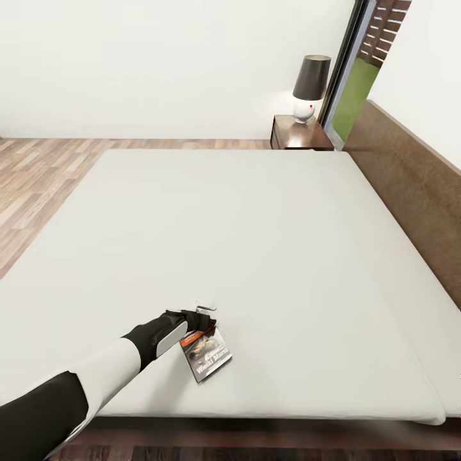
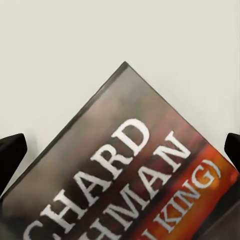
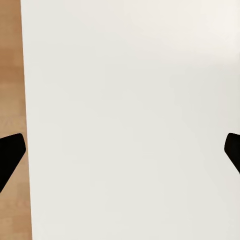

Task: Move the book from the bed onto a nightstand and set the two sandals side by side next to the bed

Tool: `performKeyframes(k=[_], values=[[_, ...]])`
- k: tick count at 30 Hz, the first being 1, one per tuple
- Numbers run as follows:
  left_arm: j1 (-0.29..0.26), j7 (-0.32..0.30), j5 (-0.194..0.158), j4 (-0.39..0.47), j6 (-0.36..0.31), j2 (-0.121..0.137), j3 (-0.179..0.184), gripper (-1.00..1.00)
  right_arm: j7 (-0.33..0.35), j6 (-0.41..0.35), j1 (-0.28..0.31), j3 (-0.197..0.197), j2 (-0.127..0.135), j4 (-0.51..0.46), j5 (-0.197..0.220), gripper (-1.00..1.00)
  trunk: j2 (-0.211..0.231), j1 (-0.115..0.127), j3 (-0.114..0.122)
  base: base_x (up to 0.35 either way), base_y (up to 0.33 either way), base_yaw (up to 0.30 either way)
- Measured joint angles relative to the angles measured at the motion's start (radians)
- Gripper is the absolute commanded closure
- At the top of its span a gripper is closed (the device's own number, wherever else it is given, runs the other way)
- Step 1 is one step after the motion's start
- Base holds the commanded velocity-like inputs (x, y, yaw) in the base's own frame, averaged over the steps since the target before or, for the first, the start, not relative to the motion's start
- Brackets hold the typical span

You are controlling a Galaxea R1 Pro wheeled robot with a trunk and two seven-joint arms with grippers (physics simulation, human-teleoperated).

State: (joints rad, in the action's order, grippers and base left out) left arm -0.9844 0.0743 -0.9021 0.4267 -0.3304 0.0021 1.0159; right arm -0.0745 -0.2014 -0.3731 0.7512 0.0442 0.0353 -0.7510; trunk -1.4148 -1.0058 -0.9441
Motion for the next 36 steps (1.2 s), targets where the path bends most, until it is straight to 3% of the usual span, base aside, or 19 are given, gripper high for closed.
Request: performKeyframes(k=[36], values=[[0.002, 0.002, -0.001, 0.000, 0.007, 0.000, 0.000, -1.00, 0.000, 0.000, 0.000, 0.000, 0.000, 0.000, 0.000, -1.00, 0.000, 0.000, 0.000, -0.012, 0.000, 0.000]])
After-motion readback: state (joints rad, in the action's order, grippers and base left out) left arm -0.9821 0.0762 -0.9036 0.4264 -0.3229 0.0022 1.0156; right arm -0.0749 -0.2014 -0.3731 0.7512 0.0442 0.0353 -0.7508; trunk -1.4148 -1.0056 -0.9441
